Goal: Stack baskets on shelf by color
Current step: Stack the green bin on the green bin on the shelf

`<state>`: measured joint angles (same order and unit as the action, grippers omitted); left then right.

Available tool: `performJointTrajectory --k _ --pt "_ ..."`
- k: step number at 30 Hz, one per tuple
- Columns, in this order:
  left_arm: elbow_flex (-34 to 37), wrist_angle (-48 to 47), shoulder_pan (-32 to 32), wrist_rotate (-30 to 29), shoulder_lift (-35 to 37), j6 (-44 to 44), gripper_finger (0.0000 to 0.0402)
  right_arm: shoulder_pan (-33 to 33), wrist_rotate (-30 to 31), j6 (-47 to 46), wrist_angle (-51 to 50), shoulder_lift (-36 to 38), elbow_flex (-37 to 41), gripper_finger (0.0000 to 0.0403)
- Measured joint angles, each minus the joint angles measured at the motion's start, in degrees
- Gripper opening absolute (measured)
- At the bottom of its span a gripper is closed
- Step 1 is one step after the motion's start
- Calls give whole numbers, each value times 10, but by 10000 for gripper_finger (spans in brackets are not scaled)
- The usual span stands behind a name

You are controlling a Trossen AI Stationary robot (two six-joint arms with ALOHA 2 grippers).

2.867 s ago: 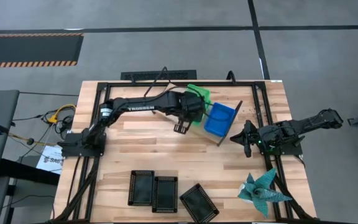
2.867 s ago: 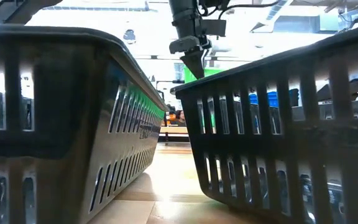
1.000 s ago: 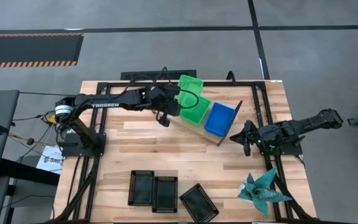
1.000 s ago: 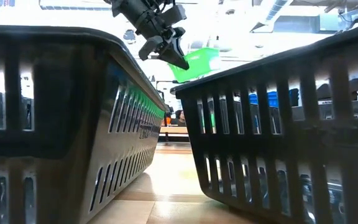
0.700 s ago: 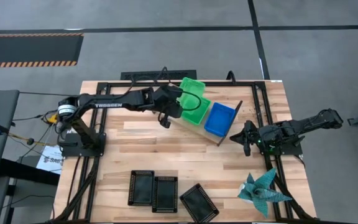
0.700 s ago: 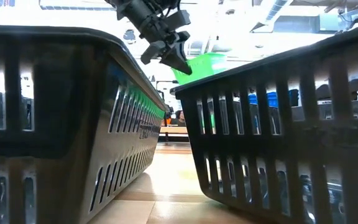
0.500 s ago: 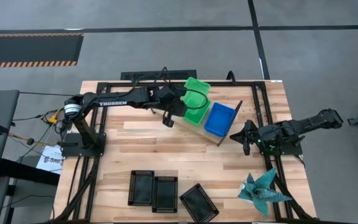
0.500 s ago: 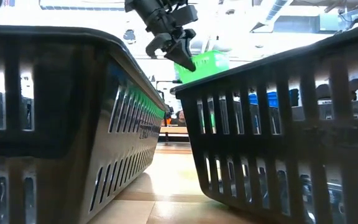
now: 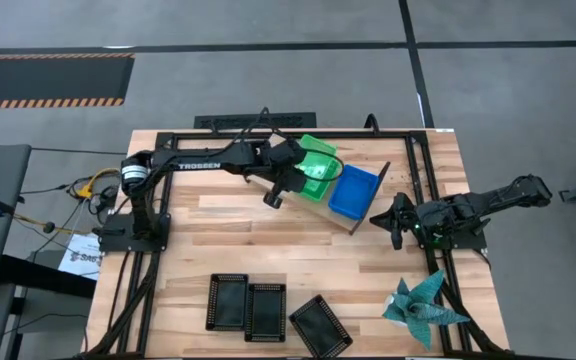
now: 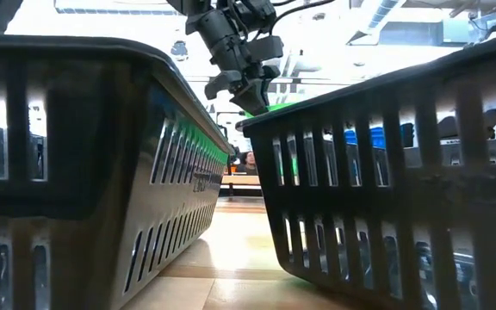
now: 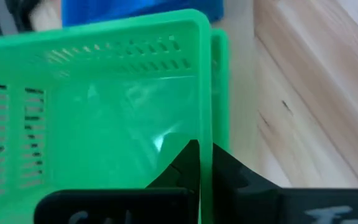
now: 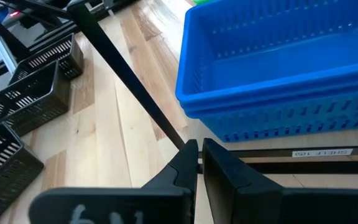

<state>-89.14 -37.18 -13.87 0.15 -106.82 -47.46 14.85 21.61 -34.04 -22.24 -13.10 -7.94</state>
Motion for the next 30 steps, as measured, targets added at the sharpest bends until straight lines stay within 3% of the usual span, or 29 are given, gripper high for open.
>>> performJointTrajectory --k 30 --pt "0 20 29 -8 -2 -14 0 0 0 0 -8 0 -1 50"
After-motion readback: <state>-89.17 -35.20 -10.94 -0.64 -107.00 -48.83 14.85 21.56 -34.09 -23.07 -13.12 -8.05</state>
